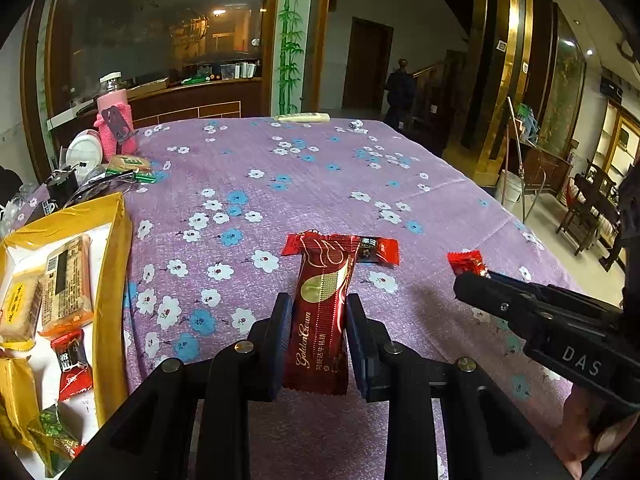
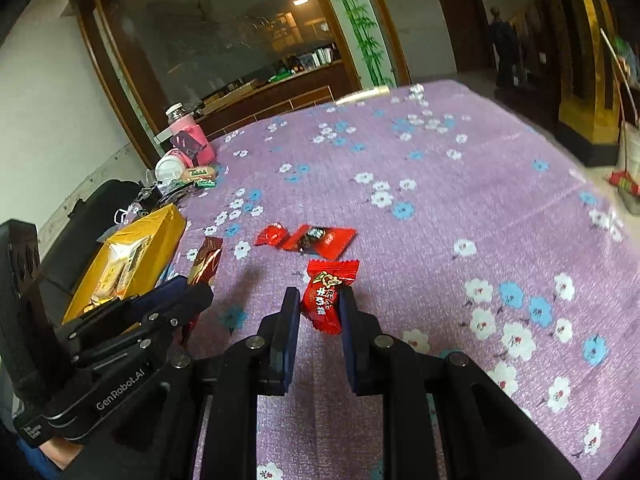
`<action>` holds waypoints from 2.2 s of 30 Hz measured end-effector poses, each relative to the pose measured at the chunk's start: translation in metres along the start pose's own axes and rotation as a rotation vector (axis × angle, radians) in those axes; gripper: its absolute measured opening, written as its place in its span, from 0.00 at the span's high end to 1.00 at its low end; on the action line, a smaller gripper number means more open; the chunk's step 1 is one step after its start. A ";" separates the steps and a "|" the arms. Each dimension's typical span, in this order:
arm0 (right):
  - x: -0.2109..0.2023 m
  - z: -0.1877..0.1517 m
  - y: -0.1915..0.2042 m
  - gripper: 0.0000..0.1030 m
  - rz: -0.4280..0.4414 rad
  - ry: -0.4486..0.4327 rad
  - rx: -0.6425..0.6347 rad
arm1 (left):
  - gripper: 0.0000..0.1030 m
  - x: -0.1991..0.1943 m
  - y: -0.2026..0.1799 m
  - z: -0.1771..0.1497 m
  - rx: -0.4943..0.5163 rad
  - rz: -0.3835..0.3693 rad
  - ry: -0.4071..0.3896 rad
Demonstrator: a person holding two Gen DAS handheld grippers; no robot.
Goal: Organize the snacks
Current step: 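Carry the red chocolate bar and red candy over the white box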
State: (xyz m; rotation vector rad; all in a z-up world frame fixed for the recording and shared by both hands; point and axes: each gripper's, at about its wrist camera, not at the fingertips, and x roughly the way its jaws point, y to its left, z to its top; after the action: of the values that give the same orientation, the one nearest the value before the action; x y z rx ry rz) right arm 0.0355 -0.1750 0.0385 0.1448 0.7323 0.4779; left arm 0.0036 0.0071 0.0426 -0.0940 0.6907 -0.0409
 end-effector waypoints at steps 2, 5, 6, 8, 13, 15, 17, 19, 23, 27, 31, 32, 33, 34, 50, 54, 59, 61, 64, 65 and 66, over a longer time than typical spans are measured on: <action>-0.002 0.000 0.004 0.82 -0.010 -0.017 -0.021 | 0.74 -0.002 0.000 0.000 0.003 0.002 -0.006; -0.004 0.000 0.009 0.82 -0.031 -0.039 -0.047 | 0.74 -0.004 -0.003 0.000 0.018 0.011 -0.020; -0.004 0.000 0.010 0.82 -0.036 -0.040 -0.051 | 0.74 -0.005 -0.004 -0.001 0.023 0.013 -0.028; -0.004 0.000 0.011 0.82 -0.051 -0.046 -0.058 | 0.74 -0.009 -0.006 -0.002 0.029 0.019 -0.045; -0.004 0.000 0.014 0.82 -0.094 -0.056 -0.072 | 0.74 -0.017 -0.009 -0.001 0.041 0.024 -0.081; -0.004 0.000 0.015 0.82 -0.113 -0.060 -0.078 | 0.74 -0.020 -0.009 -0.001 0.045 0.025 -0.091; -0.006 0.000 0.016 0.82 -0.132 -0.069 -0.081 | 0.74 -0.022 -0.010 -0.001 0.048 0.027 -0.099; -0.008 -0.001 0.018 0.82 -0.132 -0.072 -0.078 | 0.74 -0.026 -0.010 -0.001 0.049 0.028 -0.107; -0.017 -0.007 0.027 0.82 -0.123 -0.077 -0.083 | 0.74 -0.036 -0.010 -0.001 0.058 0.025 -0.117; -0.019 -0.015 0.033 0.82 -0.106 -0.056 -0.074 | 0.73 -0.048 -0.006 -0.005 0.057 0.022 -0.118; -0.020 -0.019 0.042 0.82 -0.094 -0.045 -0.083 | 0.73 -0.059 0.001 -0.011 0.053 0.035 -0.121; -0.020 -0.021 0.046 0.82 -0.088 -0.042 -0.089 | 0.73 -0.061 0.003 -0.012 0.050 0.037 -0.122; -0.019 -0.021 0.048 0.82 -0.084 -0.039 -0.091 | 0.73 -0.064 0.006 -0.013 0.047 0.041 -0.124; -0.018 -0.023 0.051 0.82 -0.078 -0.034 -0.094 | 0.73 -0.067 0.009 -0.014 0.042 0.046 -0.126; -0.012 -0.032 0.101 0.82 -0.004 0.008 -0.178 | 0.73 -0.090 0.069 -0.025 -0.084 0.101 -0.143; -0.012 -0.034 0.116 0.82 0.018 0.018 -0.201 | 0.73 -0.098 0.086 -0.027 -0.112 0.119 -0.155; -0.011 -0.036 0.133 0.82 0.040 0.030 -0.230 | 0.73 -0.105 0.107 -0.031 -0.152 0.146 -0.164; -0.010 -0.036 0.142 0.82 0.053 0.036 -0.244 | 0.73 -0.107 0.116 -0.032 -0.167 0.157 -0.164; -0.010 -0.037 0.156 0.82 0.063 0.036 -0.277 | 0.73 -0.110 0.129 -0.034 -0.193 0.173 -0.165; -0.010 -0.037 0.159 0.82 0.067 0.037 -0.285 | 0.73 -0.110 0.132 -0.035 -0.198 0.176 -0.166; -0.010 -0.037 0.163 0.82 0.072 0.039 -0.292 | 0.73 -0.111 0.136 -0.035 -0.205 0.184 -0.168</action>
State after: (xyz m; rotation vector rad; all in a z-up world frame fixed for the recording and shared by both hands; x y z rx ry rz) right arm -0.0557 -0.0372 0.0640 -0.1124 0.6890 0.6519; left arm -0.1036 0.1479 0.0722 -0.2277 0.5322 0.2122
